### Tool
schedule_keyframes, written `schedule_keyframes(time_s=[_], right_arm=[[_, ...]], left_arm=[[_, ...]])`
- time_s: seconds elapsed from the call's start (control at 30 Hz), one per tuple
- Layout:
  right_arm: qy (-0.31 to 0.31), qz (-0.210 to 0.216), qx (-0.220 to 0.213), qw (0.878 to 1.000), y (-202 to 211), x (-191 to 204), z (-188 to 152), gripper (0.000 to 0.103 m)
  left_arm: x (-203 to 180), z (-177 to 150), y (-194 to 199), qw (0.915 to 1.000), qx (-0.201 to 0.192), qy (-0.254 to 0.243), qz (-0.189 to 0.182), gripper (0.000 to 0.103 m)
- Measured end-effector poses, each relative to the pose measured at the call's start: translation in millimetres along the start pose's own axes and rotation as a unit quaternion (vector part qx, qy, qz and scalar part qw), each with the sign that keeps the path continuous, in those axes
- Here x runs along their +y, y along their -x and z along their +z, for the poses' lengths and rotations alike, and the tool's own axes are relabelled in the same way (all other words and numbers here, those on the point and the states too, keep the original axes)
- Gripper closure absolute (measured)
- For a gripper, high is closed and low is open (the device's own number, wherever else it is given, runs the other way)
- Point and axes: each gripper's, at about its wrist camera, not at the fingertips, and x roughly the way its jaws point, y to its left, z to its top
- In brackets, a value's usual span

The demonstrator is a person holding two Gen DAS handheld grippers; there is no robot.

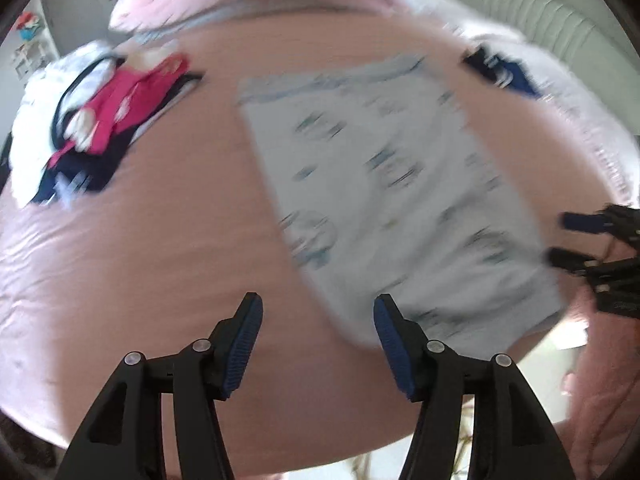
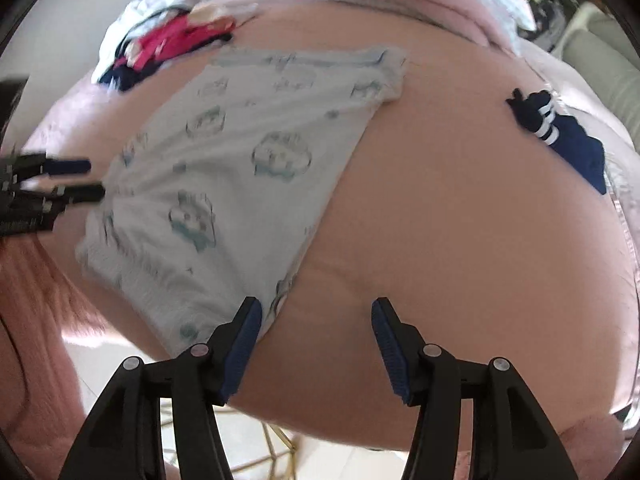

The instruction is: Fold clothes

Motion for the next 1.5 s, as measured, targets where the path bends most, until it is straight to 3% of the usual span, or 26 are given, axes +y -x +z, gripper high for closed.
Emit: schedule_keyframes(time_s=[0.1, 0.17, 0.27, 0.37, 0.5, 0.57, 0.67, 0.93, 1.2, 1.5], right_arm=[[-0.002, 0.01, -0.017, 1.0, 1, 20, 12, 0.047], [-0.005, 0.015, -0.011, 1.0, -7, 33, 21, 0.047], [-0.032, -0.003, -0.008, 0.999, -20, 31, 37, 0.047], [-0.104, -0.008, -0.005, 0.995, -39, 4, 69, 0.047], [-0.13, -0.027, 0.015, 0.991, -63, -12, 95, 0.047], [-0.112, -0.035, 0.031, 0.993, -74, -9, 95, 0.047], [-0.084, -0.041, 0.02, 0.995, -73, -3, 87, 0.045], [-0.085, -0.021, 0.031, 0.996, -46, 10, 52, 0.045], [-0.057, -0.024, 0.022, 0.998, -17, 33, -13, 0.044], [-0.084, -0.006, 0.034, 0.996, 11, 20, -38, 0.044]], left_arm=[[-32, 7, -7, 0.9999, 0.006, -0.012, -0.005, 0.047], [-42, 20, -18, 0.9998, 0.006, -0.007, 0.017, 0.047], [-21, 58, -43, 0.9977, 0.008, 0.063, 0.023, 0.047], [1, 91, -65, 0.991, 0.019, 0.132, 0.013, 0.047], [2, 103, -82, 0.9919, 0.051, 0.109, 0.041, 0.046], [-5, 99, -80, 0.9947, 0.047, 0.076, 0.05, 0.045], [-11, 84, -70, 0.9966, 0.042, 0.047, 0.053, 0.043], [-28, 36, -36, 0.9955, 0.044, 0.048, 0.069, 0.039], [-40, -21, -4, 0.9956, 0.046, 0.058, 0.059, 0.037], [-31, -38, 20, 0.9952, 0.03, 0.09, 0.023, 0.036]])
